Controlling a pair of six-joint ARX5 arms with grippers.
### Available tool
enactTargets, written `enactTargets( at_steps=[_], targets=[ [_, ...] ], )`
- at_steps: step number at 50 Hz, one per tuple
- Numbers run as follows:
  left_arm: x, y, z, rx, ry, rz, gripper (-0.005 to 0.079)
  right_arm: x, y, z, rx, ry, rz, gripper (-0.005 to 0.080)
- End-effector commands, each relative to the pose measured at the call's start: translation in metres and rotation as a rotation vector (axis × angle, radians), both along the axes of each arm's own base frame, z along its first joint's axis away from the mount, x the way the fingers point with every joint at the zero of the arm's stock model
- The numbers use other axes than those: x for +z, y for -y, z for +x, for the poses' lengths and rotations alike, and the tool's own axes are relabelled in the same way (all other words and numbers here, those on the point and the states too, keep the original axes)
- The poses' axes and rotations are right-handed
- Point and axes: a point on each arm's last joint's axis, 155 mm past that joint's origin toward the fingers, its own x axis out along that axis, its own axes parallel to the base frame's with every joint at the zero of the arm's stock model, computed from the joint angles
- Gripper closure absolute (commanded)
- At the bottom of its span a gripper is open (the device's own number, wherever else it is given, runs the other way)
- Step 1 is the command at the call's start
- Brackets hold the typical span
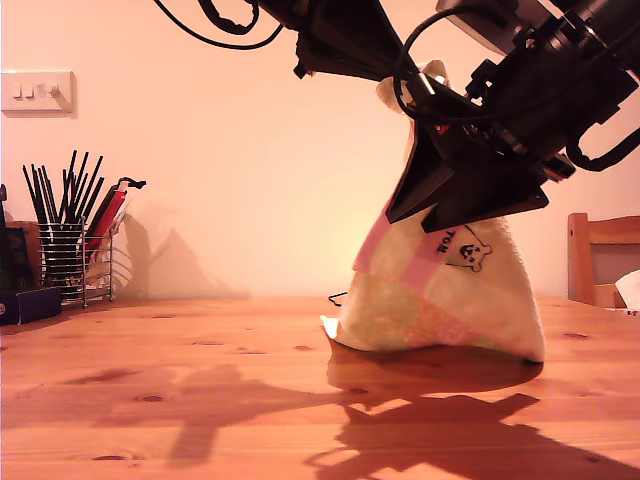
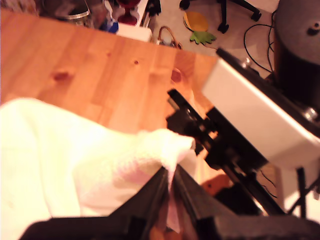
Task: Fold the tea towel in front of you. After folding it, place it to the right side.
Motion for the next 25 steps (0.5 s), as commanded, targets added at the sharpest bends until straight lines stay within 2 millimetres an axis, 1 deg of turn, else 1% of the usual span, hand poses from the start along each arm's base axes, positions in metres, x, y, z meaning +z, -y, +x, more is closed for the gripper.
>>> enactTargets(
  at_steps=[1,10,14,22,25],
  targets=[
    [-0.002,0.001,-0.001,-0.002,-0.006,-0.001,0.0763,0.002,-0.006,-0.003,0.007,-0.022,0.029,0.0393],
    [-0.004,-0.001,0.001,0.022,-0.021,0.012,0.0763,0.002,-0.016,-0.018,0.005,-0.137,0.118,0.0382],
    [-0.006,-0.002,0.002,0.030,-0.024,0.020,0.0763,0.008,-0.018,-0.021,-0.004,-0.164,0.160,0.0377],
    [-0.006,-0.002,0.002,0.039,-0.034,0.021,0.0763,0.024,-0.019,-0.021,-0.051,-0.210,0.218,0.0374],
    [-0.006,-0.002,0.002,0.054,-0.050,0.022,0.0763,0.028,-0.018,-0.018,-0.078,-0.224,0.226,0.0356]
  ],
)
